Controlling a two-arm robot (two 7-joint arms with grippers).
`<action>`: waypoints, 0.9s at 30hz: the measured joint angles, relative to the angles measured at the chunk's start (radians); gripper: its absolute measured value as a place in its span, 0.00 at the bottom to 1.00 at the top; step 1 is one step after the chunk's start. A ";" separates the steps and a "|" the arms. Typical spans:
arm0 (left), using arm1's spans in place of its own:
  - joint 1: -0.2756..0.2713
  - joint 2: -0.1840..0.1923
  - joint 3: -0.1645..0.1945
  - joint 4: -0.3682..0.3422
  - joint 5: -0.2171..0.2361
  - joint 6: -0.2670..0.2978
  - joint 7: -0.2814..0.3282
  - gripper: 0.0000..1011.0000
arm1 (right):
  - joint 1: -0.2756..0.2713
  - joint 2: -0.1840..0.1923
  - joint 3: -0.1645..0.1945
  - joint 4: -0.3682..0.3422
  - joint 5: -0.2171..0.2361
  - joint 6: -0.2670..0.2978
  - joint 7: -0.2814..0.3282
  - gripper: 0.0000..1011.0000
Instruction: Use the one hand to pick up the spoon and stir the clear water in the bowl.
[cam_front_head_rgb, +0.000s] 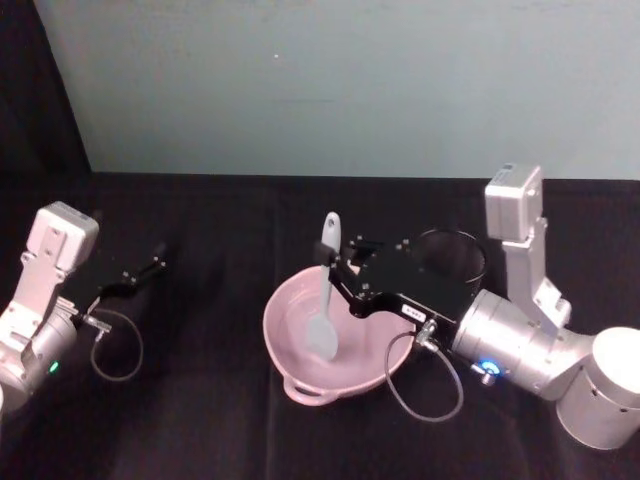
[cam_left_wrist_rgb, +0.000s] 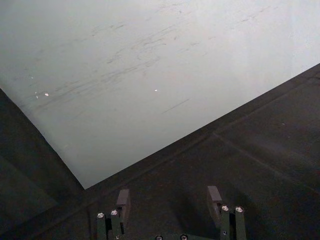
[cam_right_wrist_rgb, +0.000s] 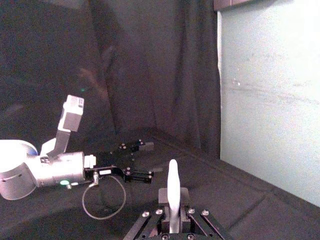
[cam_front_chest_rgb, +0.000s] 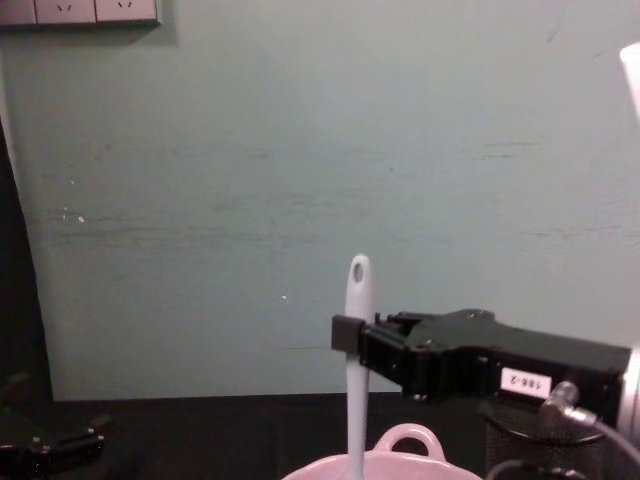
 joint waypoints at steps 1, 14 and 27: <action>0.000 0.000 0.000 0.000 0.000 0.000 0.000 0.99 | 0.003 -0.005 -0.002 0.009 -0.001 0.000 0.002 0.11; 0.000 0.000 0.000 0.000 0.000 0.000 0.000 0.99 | 0.085 -0.093 -0.012 0.164 -0.022 -0.022 0.000 0.11; 0.000 0.000 0.000 0.000 0.000 0.000 0.000 0.99 | 0.078 -0.086 0.063 0.191 -0.048 -0.063 -0.040 0.11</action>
